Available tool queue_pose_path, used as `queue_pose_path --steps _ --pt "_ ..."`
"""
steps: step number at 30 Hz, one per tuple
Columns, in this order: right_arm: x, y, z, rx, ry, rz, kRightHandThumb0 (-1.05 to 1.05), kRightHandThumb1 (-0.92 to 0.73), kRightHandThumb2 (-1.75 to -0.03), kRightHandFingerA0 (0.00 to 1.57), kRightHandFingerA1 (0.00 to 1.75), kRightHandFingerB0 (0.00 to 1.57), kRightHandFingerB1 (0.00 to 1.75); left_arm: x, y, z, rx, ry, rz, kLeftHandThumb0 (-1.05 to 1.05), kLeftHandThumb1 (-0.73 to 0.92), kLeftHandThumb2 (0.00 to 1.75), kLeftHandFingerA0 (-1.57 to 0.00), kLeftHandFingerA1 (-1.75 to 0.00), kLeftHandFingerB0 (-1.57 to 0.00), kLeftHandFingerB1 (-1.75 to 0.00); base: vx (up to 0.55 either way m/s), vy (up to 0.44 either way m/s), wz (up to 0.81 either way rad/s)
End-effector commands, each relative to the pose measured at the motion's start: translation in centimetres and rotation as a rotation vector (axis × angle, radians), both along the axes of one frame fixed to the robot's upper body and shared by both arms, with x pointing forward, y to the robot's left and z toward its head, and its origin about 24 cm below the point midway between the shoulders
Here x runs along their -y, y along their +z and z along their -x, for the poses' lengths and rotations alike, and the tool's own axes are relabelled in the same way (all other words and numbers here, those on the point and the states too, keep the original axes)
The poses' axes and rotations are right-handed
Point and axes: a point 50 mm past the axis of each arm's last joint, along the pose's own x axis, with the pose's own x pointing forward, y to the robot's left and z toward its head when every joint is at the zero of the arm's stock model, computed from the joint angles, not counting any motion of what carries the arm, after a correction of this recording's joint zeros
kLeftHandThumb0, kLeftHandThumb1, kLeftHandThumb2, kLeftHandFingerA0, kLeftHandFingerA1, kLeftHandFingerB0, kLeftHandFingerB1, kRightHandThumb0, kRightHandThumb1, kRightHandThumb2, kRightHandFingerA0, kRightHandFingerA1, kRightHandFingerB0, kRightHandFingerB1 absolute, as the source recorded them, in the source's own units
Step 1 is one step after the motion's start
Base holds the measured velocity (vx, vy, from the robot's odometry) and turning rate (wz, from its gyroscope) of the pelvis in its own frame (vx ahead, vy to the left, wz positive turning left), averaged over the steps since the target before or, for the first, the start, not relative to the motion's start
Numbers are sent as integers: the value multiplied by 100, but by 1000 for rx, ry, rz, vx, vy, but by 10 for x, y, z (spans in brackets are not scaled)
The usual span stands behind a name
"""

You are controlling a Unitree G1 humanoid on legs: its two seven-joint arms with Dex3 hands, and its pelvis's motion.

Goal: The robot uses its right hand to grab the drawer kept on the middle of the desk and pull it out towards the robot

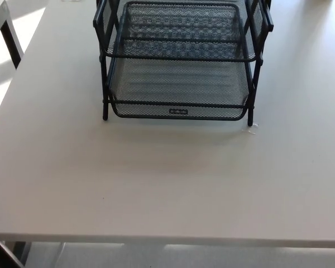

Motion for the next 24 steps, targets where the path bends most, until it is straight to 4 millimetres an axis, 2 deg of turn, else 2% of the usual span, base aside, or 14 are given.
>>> queue_pose_path --steps 1,5,9,14,16,17,18,20,21,23,24 --pt "21 39 -19 154 182 265 -69 -50 -84 65 93 18 46 20 50 -9 31 -358 -155 -34 55 56 -78 -85 -78 -56 0 0 0" --pt "22 37 -20 152 182 270 -69 -51 -85 62 86 14 46 21 51 -9 36 -363 -160 -37 55 57 -79 -86 -79 -56 0 0 0" --pt "21 38 -20 172 188 264 -69 -50 -85 65 93 15 45 22 52 -8 41 -361 -148 -34 54 56 -80 -87 -79 -58 0 0 0" --pt "20 39 -17 198 199 281 -69 -48 -84 65 91 19 48 22 51 -7 24 -364 -142 -35 55 56 -79 -85 -79 -57 0 0 0" --pt "20 39 -17 186 208 291 -71 -50 -84 65 96 17 48 21 50 -7 35 -368 -151 -34 54 56 -80 -87 -79 -58 0 0 0" --pt "20 39 -17 181 205 299 -68 -62 -59 63 104 23 39 22 50 -7 37 -371 -150 -33 54 56 -80 -89 -78 -59 0 0 0" --pt "21 40 -16 178 201 283 -71 -50 -85 64 97 17 48 22 49 -7 30 -366 -142 -34 54 56 -80 -88 -79 -59 0 0 0" --pt "22 40 -15 172 193 277 -69 -49 -83 65 98 18 46 22 49 -7 28 -368 -142 -34 55 56 -79 -88 -78 -58 0 0 0" --pt "23 40 -15 170 189 269 -65 -62 -59 59 112 24 36 22 49 -6 27 -368 -144 -35 55 56 -79 -87 -78 -57 0 0 0" --pt "24 39 -15 166 175 254 -64 -61 -59 60 111 24 36 22 50 -6 26 -371 -151 -35 54 56 -79 -88 -78 -58 0 0 0" --pt "24 38 -15 168 174 260 -69 -49 -84 64 93 19 47 21 49 -6 28 -368 -144 -34 54 56 -79 -87 -78 -57 0 0 0"
